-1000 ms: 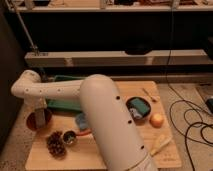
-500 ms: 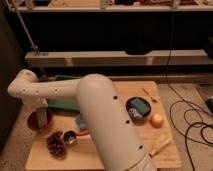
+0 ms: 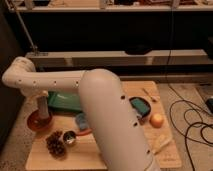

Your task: Place eraser in paper cup

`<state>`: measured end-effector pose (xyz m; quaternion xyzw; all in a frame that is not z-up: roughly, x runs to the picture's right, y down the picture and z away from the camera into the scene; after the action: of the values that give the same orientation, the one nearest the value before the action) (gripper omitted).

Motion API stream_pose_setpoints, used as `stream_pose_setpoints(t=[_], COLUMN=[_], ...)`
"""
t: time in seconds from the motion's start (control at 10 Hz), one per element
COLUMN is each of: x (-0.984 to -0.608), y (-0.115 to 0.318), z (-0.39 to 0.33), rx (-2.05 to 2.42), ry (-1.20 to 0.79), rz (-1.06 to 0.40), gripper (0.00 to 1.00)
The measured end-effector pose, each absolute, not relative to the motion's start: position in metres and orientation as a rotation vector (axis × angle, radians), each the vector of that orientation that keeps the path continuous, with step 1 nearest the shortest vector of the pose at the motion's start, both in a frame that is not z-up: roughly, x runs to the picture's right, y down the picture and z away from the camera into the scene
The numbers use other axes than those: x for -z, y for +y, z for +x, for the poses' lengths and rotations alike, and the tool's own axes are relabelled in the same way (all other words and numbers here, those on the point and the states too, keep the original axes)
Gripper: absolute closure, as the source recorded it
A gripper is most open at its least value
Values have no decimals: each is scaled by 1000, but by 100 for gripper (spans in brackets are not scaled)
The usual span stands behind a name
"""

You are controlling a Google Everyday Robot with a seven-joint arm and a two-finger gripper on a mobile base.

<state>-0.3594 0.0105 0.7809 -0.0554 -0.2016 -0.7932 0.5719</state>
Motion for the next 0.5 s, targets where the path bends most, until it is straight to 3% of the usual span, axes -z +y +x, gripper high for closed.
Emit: stream_pose_setpoints(t=[0.5], x=[-754], y=[-21], z=[-251], rx=[1765], ry=[-343], rz=[-210], gripper=[81])
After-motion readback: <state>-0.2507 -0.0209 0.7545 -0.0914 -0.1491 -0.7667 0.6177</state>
